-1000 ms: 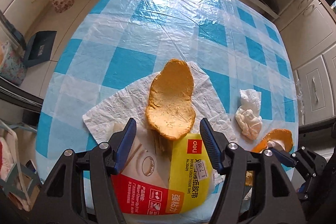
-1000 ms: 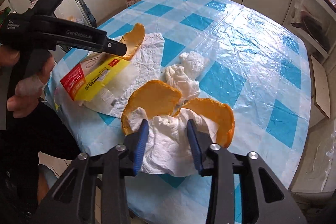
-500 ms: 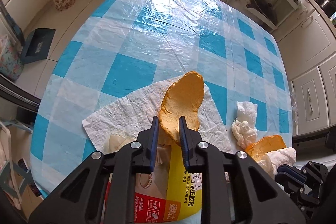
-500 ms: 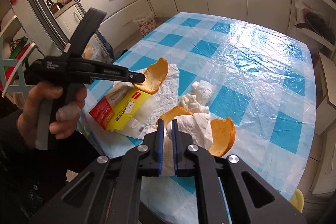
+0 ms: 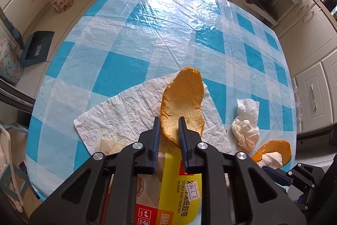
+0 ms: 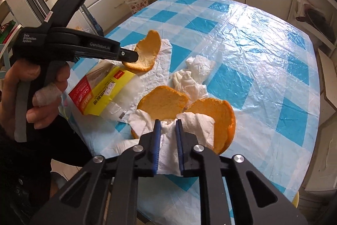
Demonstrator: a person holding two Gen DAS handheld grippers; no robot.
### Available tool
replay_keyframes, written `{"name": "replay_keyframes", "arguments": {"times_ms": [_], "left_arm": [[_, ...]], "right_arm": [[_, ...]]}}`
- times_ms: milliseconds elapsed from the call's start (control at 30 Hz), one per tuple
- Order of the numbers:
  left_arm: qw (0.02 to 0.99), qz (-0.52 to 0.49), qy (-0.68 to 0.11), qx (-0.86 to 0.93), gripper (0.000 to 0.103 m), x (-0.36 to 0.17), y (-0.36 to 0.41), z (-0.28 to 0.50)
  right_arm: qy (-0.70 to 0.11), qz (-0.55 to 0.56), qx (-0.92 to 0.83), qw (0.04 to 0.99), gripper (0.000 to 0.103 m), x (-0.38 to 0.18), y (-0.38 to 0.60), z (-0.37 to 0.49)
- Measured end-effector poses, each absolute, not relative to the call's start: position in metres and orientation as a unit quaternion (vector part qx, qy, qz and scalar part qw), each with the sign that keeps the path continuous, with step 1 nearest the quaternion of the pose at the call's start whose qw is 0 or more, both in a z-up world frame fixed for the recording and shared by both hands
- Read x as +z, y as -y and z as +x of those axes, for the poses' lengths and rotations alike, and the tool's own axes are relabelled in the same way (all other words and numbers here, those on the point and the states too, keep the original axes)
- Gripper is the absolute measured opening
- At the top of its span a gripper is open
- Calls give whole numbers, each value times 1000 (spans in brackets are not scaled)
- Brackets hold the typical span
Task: Collect trash
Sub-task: 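Lift the white tissue with the right tool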
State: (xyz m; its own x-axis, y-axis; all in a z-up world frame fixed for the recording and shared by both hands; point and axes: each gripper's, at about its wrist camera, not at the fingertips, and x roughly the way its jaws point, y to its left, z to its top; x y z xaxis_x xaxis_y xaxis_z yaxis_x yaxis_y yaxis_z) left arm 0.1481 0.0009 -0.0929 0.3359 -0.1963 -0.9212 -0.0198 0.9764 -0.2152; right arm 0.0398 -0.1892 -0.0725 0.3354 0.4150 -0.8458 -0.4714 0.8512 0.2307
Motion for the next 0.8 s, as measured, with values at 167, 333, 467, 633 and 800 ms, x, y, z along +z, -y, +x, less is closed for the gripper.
{"name": "replay_keyframes", "arguments": {"times_ms": [167, 333, 467, 633, 800], "left_arm": [[831, -115, -540, -68, 7, -71, -10, 143], [841, -123, -521, -80, 5, -60, -12, 139], [827, -122, -542, -88, 6, -69, -10, 141], [808, -126, -572, -62, 49, -89, -15, 145], [810, -105, -575, -43, 53, -93, -12, 145]], "right_arm": [[-474, 5, 288, 832, 7, -48, 199, 35], [-442, 37, 308, 842, 6, -26, 209, 30], [-426, 56, 314, 847, 6, -14, 217, 29], [-418, 67, 315, 849, 6, -4, 225, 28], [-444, 26, 306, 842, 60, -20, 206, 26]]}}
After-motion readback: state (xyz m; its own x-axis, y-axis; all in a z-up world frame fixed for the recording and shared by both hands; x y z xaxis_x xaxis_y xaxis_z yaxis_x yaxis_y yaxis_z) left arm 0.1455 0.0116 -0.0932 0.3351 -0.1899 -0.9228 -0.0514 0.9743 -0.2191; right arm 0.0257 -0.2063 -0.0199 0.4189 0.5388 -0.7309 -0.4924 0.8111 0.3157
